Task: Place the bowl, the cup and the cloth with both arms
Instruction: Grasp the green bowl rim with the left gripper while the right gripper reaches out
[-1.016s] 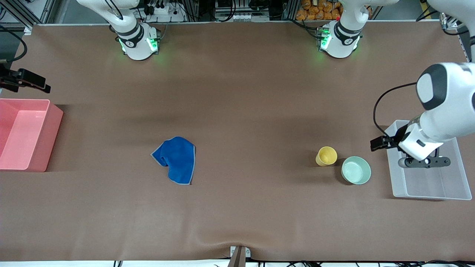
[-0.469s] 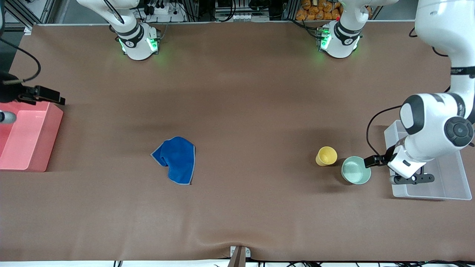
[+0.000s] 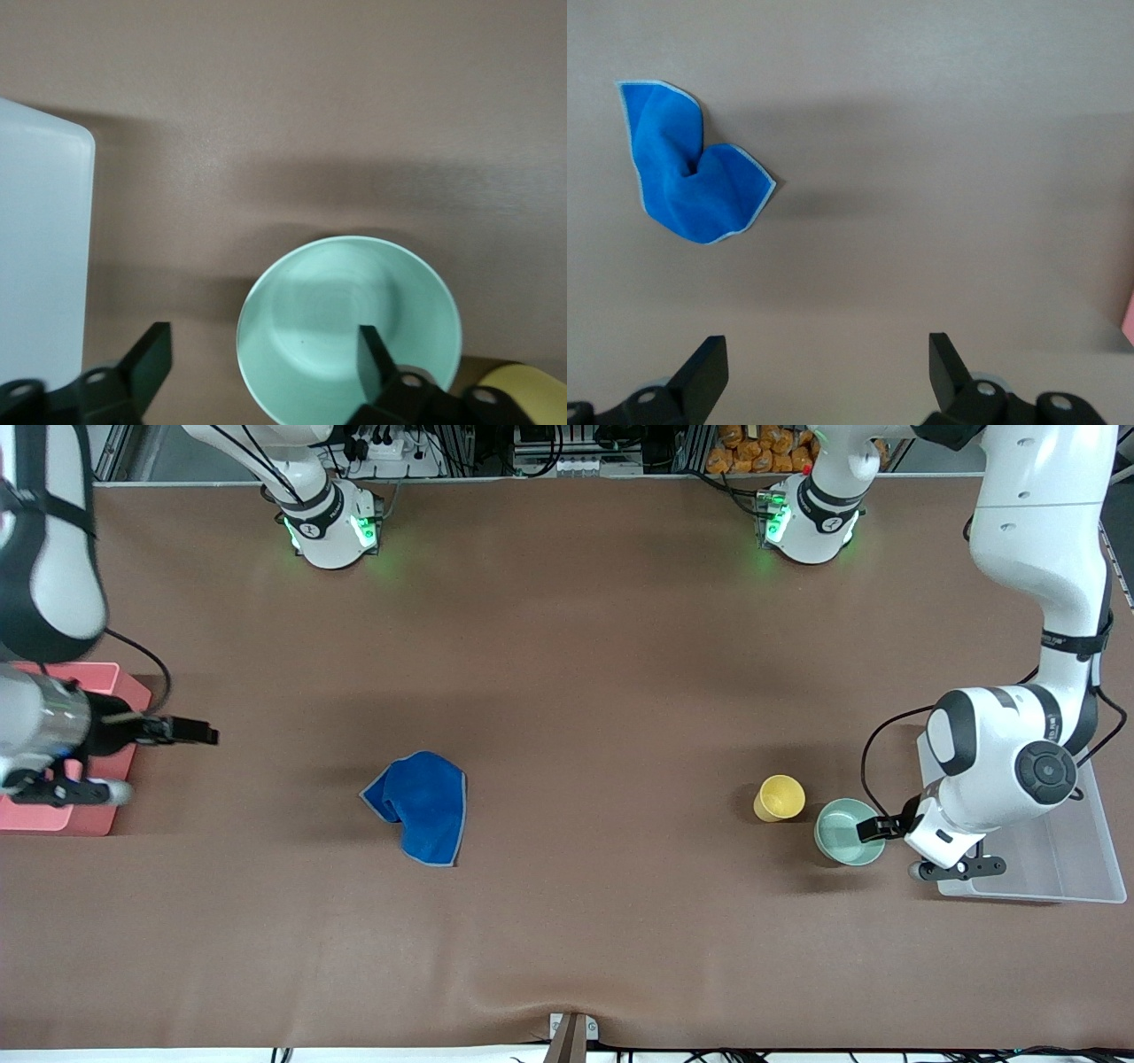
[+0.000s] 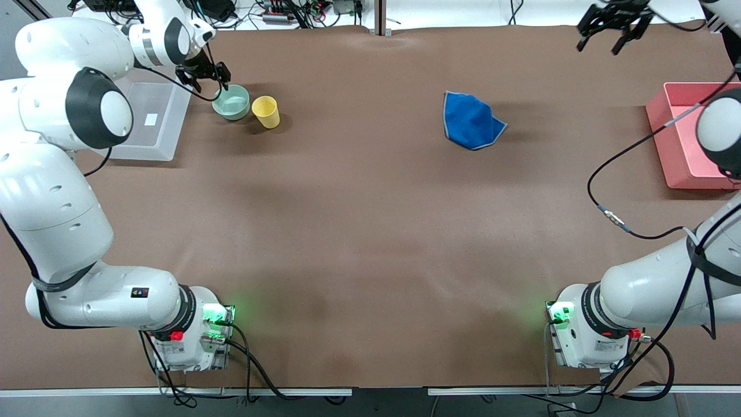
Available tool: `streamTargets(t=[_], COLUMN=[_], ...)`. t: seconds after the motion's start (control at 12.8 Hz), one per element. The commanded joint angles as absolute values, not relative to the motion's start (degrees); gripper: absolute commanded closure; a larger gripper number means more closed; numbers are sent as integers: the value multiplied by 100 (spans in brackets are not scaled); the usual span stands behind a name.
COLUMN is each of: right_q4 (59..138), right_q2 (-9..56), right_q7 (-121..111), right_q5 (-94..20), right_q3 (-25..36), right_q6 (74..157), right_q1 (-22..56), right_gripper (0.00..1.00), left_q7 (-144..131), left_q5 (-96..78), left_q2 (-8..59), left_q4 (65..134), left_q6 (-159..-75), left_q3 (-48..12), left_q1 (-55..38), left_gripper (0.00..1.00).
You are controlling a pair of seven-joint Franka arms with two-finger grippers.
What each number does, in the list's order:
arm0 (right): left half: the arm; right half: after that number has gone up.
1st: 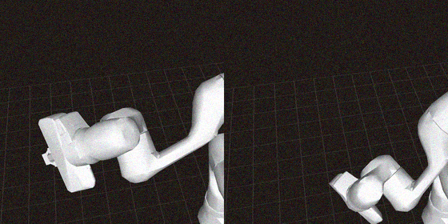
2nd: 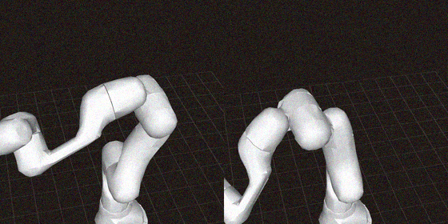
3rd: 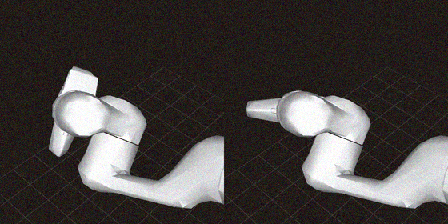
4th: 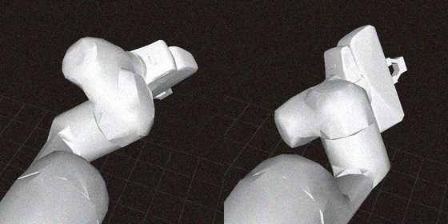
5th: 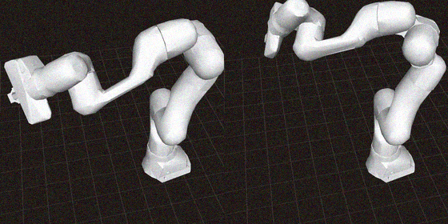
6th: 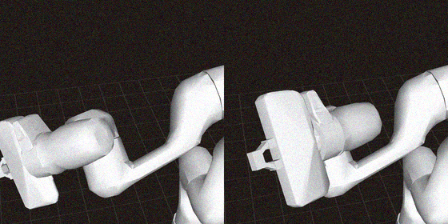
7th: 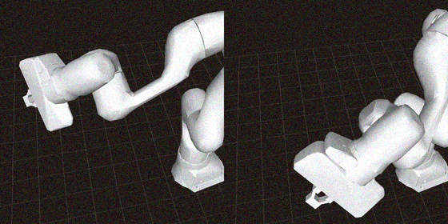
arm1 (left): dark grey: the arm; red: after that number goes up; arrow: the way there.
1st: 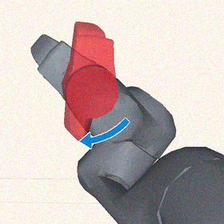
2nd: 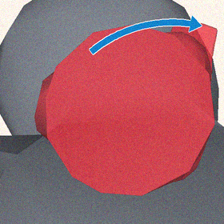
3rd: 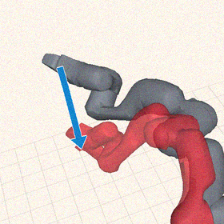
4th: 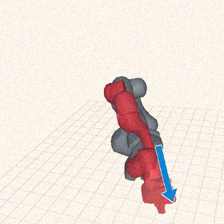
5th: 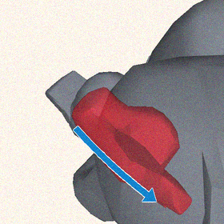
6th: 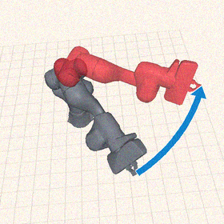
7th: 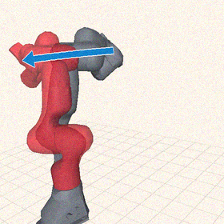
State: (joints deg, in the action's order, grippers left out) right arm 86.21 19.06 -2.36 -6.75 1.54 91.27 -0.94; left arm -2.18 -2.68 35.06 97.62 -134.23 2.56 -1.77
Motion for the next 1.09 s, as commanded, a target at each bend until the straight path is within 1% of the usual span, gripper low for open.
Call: streamTargets(t=[0.0,0.08,0.23,0.31,0.47,0.55,0.62,0.78,1.02], right_q4=[8490,8490,8490,8490,8455,8455,8481,8481,8517], right_q2=[2266,2433,2732,2907,3250,3348,3418,3594,3805], right_q7=[-229,-211,-141,-132,165,428,622,1096,1433], right_q5=[-809,-817,-844,-1044,-1379,-1423,-1441,-1590,-2150], right_q3=[167,167,167,167,167,167,167,167,167], right_q6=[9280,9360,9614,9850,10062,10307,10623,10932,11136], right_q1=[-62,-27,0,-9,-44,-35,-9,113,167], right_gripper=[0,0,0,0,0,0,0,0,0], left_q7=[-88,-88,-88,-88,-131,-193,-202,-150,-97], left_q5=[-290,-290,-290,-247,-246,-255,-255,-255,-316], left_q2=[3638,3700,3770,3797,3806,3797,3788,3744,3429], left_q4=[9686,9686,9694,9694,9686,9659,9607,9484,9133], left_q6=[-13517,-13518,-13649,-13658,-13658,-13658,-13658,-13658,-13116], left_q3=[281,290,281,281,281,281,281,307,422], left_q1=[-149,-149,-158,-158,-158,-176,-176,-150,0], left_gripper=[33,46,55,62,95,100,100,100,100])
